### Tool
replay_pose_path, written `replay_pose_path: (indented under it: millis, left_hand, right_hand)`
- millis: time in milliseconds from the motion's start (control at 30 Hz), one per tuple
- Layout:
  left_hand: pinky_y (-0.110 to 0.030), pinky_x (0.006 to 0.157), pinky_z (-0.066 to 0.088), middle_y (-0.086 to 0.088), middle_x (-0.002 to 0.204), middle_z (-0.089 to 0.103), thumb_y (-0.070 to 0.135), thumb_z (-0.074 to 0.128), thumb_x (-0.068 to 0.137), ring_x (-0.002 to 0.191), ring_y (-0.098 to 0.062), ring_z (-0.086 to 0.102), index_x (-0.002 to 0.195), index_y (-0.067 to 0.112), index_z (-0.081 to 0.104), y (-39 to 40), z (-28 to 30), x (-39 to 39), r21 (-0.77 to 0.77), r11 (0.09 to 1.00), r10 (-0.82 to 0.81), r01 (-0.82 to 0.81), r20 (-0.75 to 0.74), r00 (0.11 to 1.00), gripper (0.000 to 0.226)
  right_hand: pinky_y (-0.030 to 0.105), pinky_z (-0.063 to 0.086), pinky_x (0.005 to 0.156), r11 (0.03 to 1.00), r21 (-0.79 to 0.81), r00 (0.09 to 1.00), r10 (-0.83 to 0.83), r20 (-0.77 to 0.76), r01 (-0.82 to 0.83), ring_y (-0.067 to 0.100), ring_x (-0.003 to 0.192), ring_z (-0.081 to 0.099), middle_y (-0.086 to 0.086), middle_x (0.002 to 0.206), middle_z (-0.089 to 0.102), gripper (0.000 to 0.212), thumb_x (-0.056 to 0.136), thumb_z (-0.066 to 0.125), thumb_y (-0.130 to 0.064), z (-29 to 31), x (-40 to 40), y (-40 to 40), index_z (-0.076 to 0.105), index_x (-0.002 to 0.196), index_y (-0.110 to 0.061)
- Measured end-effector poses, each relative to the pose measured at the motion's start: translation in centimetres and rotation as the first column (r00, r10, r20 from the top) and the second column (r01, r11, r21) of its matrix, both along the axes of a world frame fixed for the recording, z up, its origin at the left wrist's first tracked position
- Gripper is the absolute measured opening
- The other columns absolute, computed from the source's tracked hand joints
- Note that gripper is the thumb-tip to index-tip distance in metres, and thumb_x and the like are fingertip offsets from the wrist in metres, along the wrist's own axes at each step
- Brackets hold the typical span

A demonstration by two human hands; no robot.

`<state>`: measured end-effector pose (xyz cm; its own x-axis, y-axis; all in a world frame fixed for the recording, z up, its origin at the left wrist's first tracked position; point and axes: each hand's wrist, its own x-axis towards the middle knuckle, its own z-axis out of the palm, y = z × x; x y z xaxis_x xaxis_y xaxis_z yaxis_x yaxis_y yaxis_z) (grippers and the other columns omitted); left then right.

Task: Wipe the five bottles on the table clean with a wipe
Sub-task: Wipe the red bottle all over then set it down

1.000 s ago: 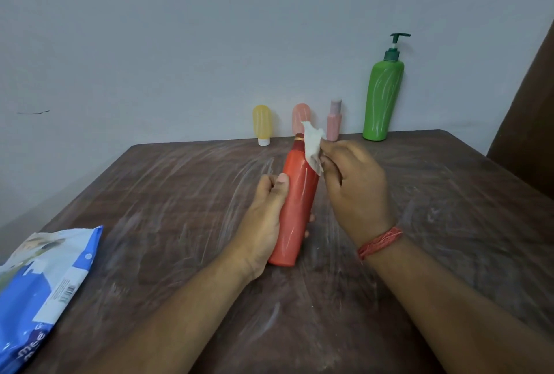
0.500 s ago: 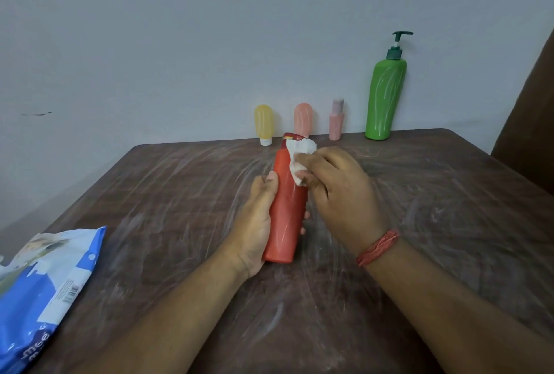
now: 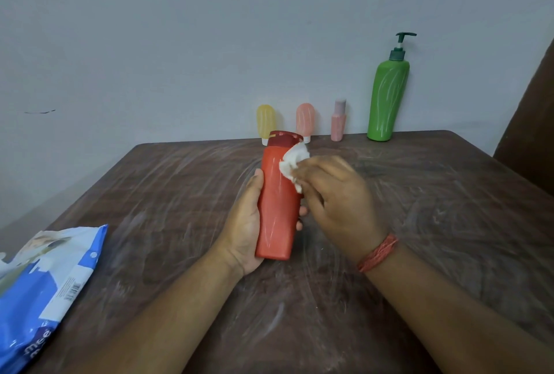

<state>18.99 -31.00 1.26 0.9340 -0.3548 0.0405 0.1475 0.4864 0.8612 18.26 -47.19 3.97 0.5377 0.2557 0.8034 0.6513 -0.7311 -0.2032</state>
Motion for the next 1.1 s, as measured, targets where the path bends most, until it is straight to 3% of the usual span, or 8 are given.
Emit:
replay_pose_path:
  millis: [100, 233, 367, 533, 667, 833, 967, 1100]
  left_hand:
    - [-0.034, 0.065, 0.059, -0.018, 0.110, 0.069, 0.063, 0.042, 0.100, 0.083, -0.024, 0.068, 0.128, 0.009, 0.067, -0.3, 0.0, -0.1, -0.013, 0.999, -0.036, 0.035, -0.021, 0.999, 0.065]
    - [-0.034, 0.066, 0.059, -0.015, 0.106, 0.072, 0.062, 0.042, 0.100, 0.081, -0.022, 0.070, 0.123, 0.016, 0.072, 0.3, -0.1, 0.2, 0.000, 1.000, 0.010, -0.010, 0.003, 1.000, 0.059]
    - [-0.034, 0.066, 0.059, -0.017, 0.109, 0.069, 0.062, 0.042, 0.100, 0.084, -0.024, 0.068, 0.129, 0.010, 0.067, 0.0, -0.1, 0.2, -0.034, 0.998, -0.050, 0.049, -0.014, 0.999, 0.065]
    - [-0.034, 0.066, 0.059, -0.015, 0.109, 0.070, 0.062, 0.041, 0.101, 0.084, -0.023, 0.069, 0.125, 0.014, 0.071, 0.2, -0.4, 0.3, -0.012, 1.000, -0.026, 0.026, -0.006, 1.000, 0.061]
    - [-0.034, 0.067, 0.059, -0.016, 0.110, 0.070, 0.062, 0.043, 0.100, 0.086, -0.024, 0.068, 0.129, 0.015, 0.068, 0.0, -0.3, 0.3, -0.023, 0.999, -0.048, 0.048, -0.006, 0.999, 0.061]
    - [-0.035, 0.068, 0.059, -0.015, 0.110, 0.071, 0.062, 0.041, 0.101, 0.085, -0.023, 0.070, 0.129, 0.016, 0.068, 0.2, -0.5, 0.5, -0.016, 1.000, -0.012, 0.012, 0.000, 1.000, 0.060]
    - [-0.036, 0.068, 0.058, -0.018, 0.113, 0.068, 0.062, 0.043, 0.100, 0.087, -0.025, 0.068, 0.135, 0.013, 0.063, 0.2, -0.5, 0.6, -0.016, 0.999, -0.033, 0.033, -0.015, 0.999, 0.064]
    - [-0.036, 0.067, 0.058, -0.017, 0.112, 0.071, 0.062, 0.043, 0.100, 0.085, -0.023, 0.070, 0.135, 0.014, 0.063, 0.2, -0.7, 0.7, 0.010, 1.000, 0.017, -0.017, -0.017, 1.000, 0.064]
  right_hand:
    - [0.027, 0.049, 0.091, 0.991, 0.117, 0.995, -0.048, -0.088, 0.058, 0.019, 0.105, 0.061, 0.004, 0.113, 0.065, 0.025, 0.092, 0.062, -0.003, 0.2, 0.2, -0.2, 0.070, 0.115, -0.010]
    - [0.032, 0.055, 0.077, 0.993, 0.084, 0.992, 0.089, -0.091, -0.081, 0.014, 0.087, 0.062, 0.001, 0.099, 0.064, 0.016, 0.091, 0.065, -0.004, -0.8, 0.0, -0.2, 0.072, 0.104, -0.008]
    - [0.011, 0.045, 0.086, 0.970, 0.243, 0.996, 0.023, -0.087, -0.001, 0.003, 0.099, 0.055, -0.002, 0.111, 0.060, 0.022, 0.093, 0.062, -0.004, -0.9, 1.0, -0.1, 0.069, 0.113, -0.011]
    - [0.014, 0.049, 0.078, 0.964, 0.257, 0.989, 0.101, -0.104, -0.072, 0.003, 0.090, 0.058, -0.004, 0.103, 0.060, 0.013, 0.091, 0.065, -0.004, -1.9, 0.9, -0.1, 0.070, 0.102, -0.009]
    - [0.009, 0.043, 0.090, 0.955, 0.297, 0.989, 0.061, -0.137, -0.018, 0.002, 0.107, 0.055, -0.007, 0.117, 0.058, 0.022, 0.096, 0.059, -0.008, -1.3, 1.2, 0.2, 0.066, 0.116, -0.015]
    - [0.016, 0.047, 0.082, 0.986, 0.151, 0.991, 0.083, -0.105, -0.066, 0.008, 0.095, 0.057, -0.002, 0.104, 0.061, 0.010, 0.093, 0.065, -0.009, -1.1, 0.7, -0.1, 0.069, 0.102, -0.010]
    - [0.003, 0.034, 0.089, 0.994, 0.112, 0.988, 0.020, -0.154, -0.003, 0.000, 0.103, 0.049, -0.002, 0.115, 0.059, 0.022, 0.096, 0.062, -0.014, 0.1, 1.0, -0.6, 0.067, 0.117, -0.013]
    - [0.023, 0.047, 0.084, 0.993, -0.019, 0.983, 0.116, -0.141, -0.120, 0.013, 0.094, 0.058, 0.003, 0.103, 0.062, 0.018, 0.093, 0.065, -0.008, -1.2, -0.1, -1.1, 0.071, 0.110, -0.007]
